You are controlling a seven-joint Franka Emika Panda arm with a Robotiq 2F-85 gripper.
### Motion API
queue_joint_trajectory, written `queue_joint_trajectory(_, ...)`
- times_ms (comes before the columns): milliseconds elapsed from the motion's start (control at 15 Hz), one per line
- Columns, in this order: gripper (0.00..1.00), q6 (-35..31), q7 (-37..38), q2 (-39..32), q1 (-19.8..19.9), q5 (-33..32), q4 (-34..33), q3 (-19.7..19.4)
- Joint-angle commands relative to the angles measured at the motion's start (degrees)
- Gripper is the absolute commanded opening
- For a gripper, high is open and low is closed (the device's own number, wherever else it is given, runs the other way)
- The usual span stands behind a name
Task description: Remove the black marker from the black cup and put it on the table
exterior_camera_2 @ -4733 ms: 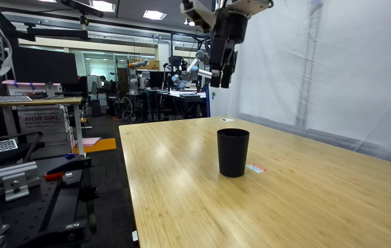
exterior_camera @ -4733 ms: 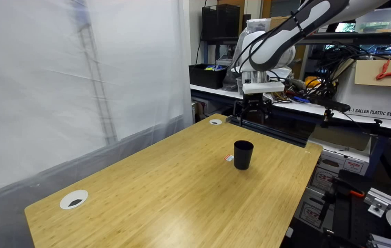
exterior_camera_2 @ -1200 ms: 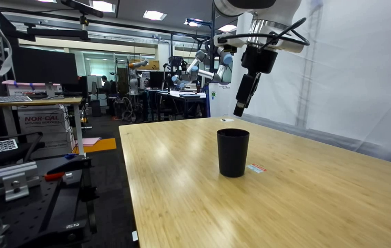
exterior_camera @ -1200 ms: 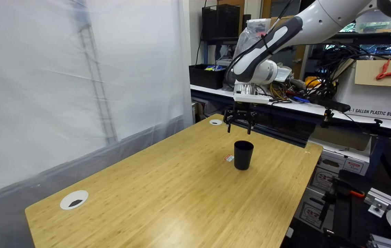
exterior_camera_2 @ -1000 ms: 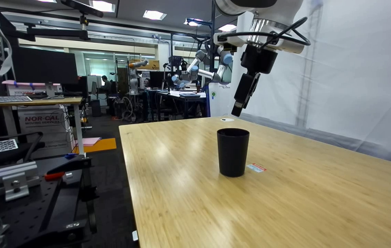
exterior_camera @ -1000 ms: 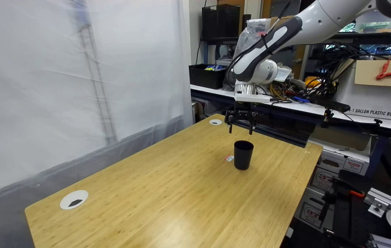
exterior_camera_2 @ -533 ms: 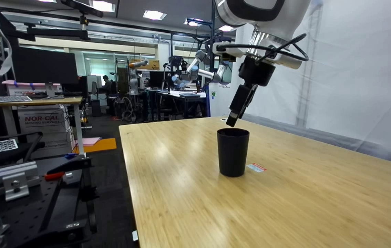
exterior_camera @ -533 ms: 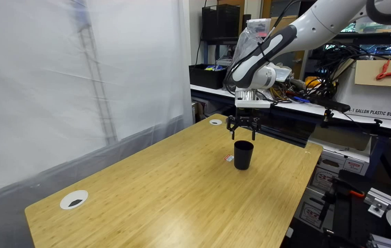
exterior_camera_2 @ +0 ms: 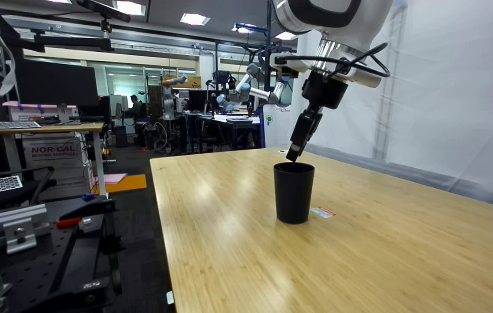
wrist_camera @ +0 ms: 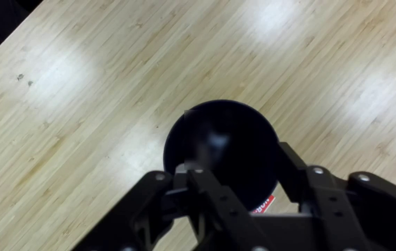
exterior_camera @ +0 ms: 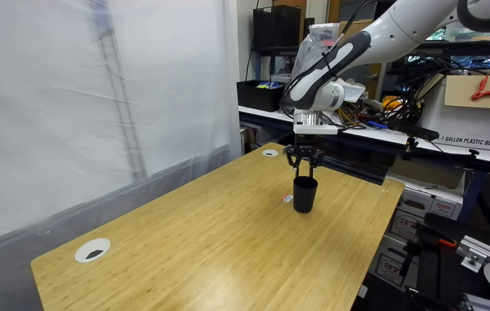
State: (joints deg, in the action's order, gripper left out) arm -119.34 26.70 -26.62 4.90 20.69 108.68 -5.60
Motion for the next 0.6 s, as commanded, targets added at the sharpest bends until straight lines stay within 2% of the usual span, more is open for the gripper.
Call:
queue_joint_trajectory(0,0.46,2.32,-0.33,-1.05,0.47,0.81,-1.72,0.09)
queue_joint_trajectory(400,0.57,2.51,-0.77,-3.15,0.70,1.18,-2.02,0.28)
queue_joint_trajectory(467,0.57,2.48,-0.78,-3.49,0.71,1.20,-2.11,0.29)
queue_joint_trajectory(533,0.53,2.51,-0.85,-3.77,0.74,1.26,-2.21,0.33)
